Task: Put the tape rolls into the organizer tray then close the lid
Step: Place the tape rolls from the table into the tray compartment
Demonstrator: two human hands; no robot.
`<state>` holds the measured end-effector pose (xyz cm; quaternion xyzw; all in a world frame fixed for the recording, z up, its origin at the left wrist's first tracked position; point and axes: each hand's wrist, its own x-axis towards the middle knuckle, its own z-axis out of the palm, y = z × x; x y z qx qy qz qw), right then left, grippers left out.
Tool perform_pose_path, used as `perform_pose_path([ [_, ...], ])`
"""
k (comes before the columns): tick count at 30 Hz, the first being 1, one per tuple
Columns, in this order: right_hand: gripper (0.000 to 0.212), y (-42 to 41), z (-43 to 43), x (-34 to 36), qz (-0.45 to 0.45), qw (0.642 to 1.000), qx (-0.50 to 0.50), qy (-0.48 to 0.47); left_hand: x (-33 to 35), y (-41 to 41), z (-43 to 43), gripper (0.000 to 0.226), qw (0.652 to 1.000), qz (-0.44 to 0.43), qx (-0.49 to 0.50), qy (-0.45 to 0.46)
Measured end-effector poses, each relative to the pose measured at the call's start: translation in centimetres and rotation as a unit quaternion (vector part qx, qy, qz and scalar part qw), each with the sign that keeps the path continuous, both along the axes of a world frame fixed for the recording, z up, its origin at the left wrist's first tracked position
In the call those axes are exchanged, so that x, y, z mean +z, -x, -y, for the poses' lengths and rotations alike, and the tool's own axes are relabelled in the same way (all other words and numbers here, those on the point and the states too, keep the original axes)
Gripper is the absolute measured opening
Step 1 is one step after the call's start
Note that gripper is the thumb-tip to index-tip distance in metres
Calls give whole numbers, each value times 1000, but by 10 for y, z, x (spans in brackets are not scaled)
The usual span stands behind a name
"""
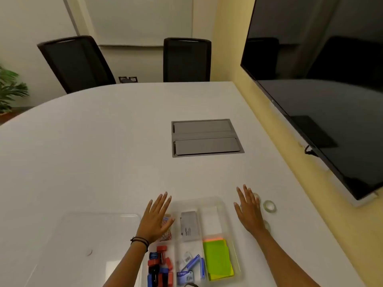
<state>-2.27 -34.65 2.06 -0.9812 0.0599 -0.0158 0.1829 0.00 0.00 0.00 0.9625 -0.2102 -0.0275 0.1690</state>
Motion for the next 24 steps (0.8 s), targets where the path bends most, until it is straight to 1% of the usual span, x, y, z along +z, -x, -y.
perform_pose_path([
  [1, 56, 3, 1, -1, -12, 1000, -5, -2, -2, -1, -1, 88, 1000, -17, -4, -4],
  [4, 55, 8, 8, -8, -48, 999, -13, -5, -8, -4, -2, 97, 996, -63, -11, -62],
  [6, 55, 10, 12, -14, -79, 997, -13, -24, -10, -6, -1, 97, 994, -78, -23, -67],
  [8, 56, 8, 14, -17, -98, 994, -9, -39, -10, -7, -1, 86, 995, -80, -38, -52],
  [11, 59, 5, 15, -22, -119, 992, -13, -39, -11, -8, -3, 75, 997, -56, -59, -4],
  [16, 61, 1, 18, -31, -150, 988, -29, -23, -16, -9, -6, 80, 996, -46, -74, 8],
  [19, 59, -1, 19, -37, -186, 982, -19, -7, -17, -10, -6, 80, 995, -56, -74, 21],
  [24, 55, 2, 16, -42, -180, 984, -12, 14, -17, -12, -6, 79, 995, -73, -69, 15],
])
